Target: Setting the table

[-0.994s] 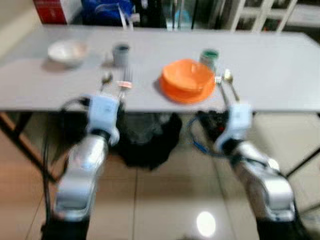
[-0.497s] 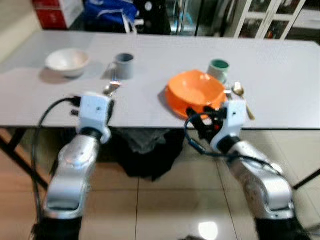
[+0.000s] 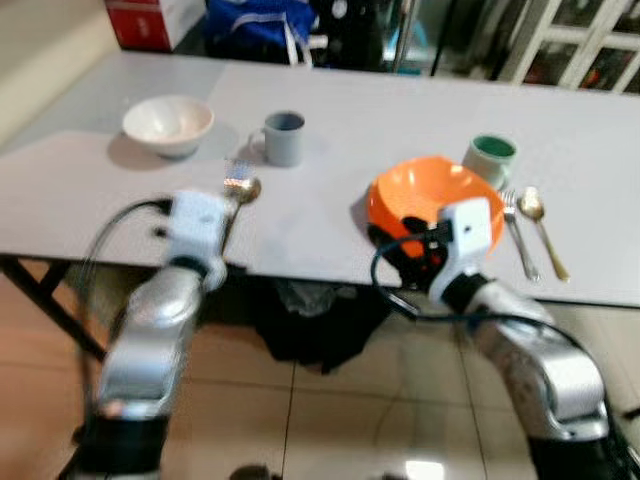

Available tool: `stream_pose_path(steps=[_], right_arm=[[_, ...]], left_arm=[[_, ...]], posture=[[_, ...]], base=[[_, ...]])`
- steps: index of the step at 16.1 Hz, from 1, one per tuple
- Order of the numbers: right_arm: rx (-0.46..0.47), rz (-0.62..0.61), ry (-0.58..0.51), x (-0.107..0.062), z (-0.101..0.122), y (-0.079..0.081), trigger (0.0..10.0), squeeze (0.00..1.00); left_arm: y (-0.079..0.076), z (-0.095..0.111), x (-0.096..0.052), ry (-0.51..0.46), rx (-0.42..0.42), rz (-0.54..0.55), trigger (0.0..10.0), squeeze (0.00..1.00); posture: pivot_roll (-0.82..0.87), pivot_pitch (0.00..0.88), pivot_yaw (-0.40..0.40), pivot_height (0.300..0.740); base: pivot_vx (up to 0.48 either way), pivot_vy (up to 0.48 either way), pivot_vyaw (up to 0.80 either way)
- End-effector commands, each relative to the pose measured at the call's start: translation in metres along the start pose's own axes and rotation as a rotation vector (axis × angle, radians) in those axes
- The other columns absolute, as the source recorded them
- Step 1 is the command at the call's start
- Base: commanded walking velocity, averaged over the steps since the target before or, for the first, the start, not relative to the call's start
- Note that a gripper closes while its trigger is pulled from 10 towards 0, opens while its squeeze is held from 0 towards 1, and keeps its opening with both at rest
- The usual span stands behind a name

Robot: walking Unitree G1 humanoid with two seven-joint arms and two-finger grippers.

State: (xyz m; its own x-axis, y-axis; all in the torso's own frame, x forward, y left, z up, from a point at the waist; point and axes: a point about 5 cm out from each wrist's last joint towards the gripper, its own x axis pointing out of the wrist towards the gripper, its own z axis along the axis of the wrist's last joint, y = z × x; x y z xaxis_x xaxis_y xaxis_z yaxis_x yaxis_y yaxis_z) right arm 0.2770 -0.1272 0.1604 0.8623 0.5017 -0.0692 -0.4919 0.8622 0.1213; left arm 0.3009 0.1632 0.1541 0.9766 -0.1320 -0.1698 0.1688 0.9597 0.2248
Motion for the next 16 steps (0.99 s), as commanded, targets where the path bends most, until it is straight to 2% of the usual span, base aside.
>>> stream_pose_path(steps=[1, 3, 5, 6, 9, 11, 15, 16], right_arm=[[-0.002, 0.02, -0.013, -0.003, 0.005, 0.002, 10.0, 0.0], [-0.014, 0.05, -0.002, -0.003, 0.007, 0.006, 10.0, 0.0], [-0.017, 0.078, 0.0, -0.002, 0.01, 0.01, 10.0, 0.0], [-0.017, 0.081, 0.0, -0.002, 0.011, 0.011, 10.0, 0.0], [-0.015, 0.093, -0.001, 0.0, 0.012, 0.016, 10.0, 0.0], [-0.007, 0.112, 0.0, -0.001, 0.012, 0.025, 10.0, 0.0], [0.006, 0.118, -0.011, -0.001, 0.016, 0.033, 10.0, 0.0], [0.009, 0.107, -0.023, -0.002, 0.018, 0.034, 10.0, 0.0]], left_arm=[[-0.001, 0.0, 0.003, 0.001, 0.011, -0.021, 10.0, 0.0], [0.0, -0.006, 0.021, 0.069, 0.015, -0.036, 10.0, 0.0], [0.004, -0.006, 0.044, 0.087, 0.014, -0.04, 10.0, 0.0], [0.005, -0.006, 0.046, 0.088, 0.015, -0.04, 10.0, 0.0], [0.008, 0.0, 0.065, 0.077, 0.034, -0.047, 10.0, 0.0], [0.012, 0.003, 0.08, 0.083, 0.031, -0.03, 10.0, 0.0], [0.015, 0.004, 0.09, 0.103, 0.056, -0.01, 10.0, 0.0], [0.015, 0.005, 0.092, 0.101, 0.036, 0.0, 10.0, 0.0]], posture=[[0.0, 0.079, -0.037, 0.74], [-0.02, 0.094, -0.035, 0.74], [-0.03, 0.111, -0.038, 0.74], [-0.03, 0.112, -0.038, 0.74], [-0.04, 0.128, -0.037, 0.74], [-0.06, 0.151, -0.029, 0.74], [-0.08, 0.19, -0.03, 0.74], [-0.09, 0.206, -0.03, 0.74]], base=[[0.0, 0.0, 0.0], [0.0, 0.0, 0.0], [0.0, 0.0, 0.0], [0.0, 0.0, 0.0], [0.0, 0.0, 0.0], [0.0, 0.0, 0.0], [0.0, 0.0, 0.0], [0.0, 0.0, 0.0]])
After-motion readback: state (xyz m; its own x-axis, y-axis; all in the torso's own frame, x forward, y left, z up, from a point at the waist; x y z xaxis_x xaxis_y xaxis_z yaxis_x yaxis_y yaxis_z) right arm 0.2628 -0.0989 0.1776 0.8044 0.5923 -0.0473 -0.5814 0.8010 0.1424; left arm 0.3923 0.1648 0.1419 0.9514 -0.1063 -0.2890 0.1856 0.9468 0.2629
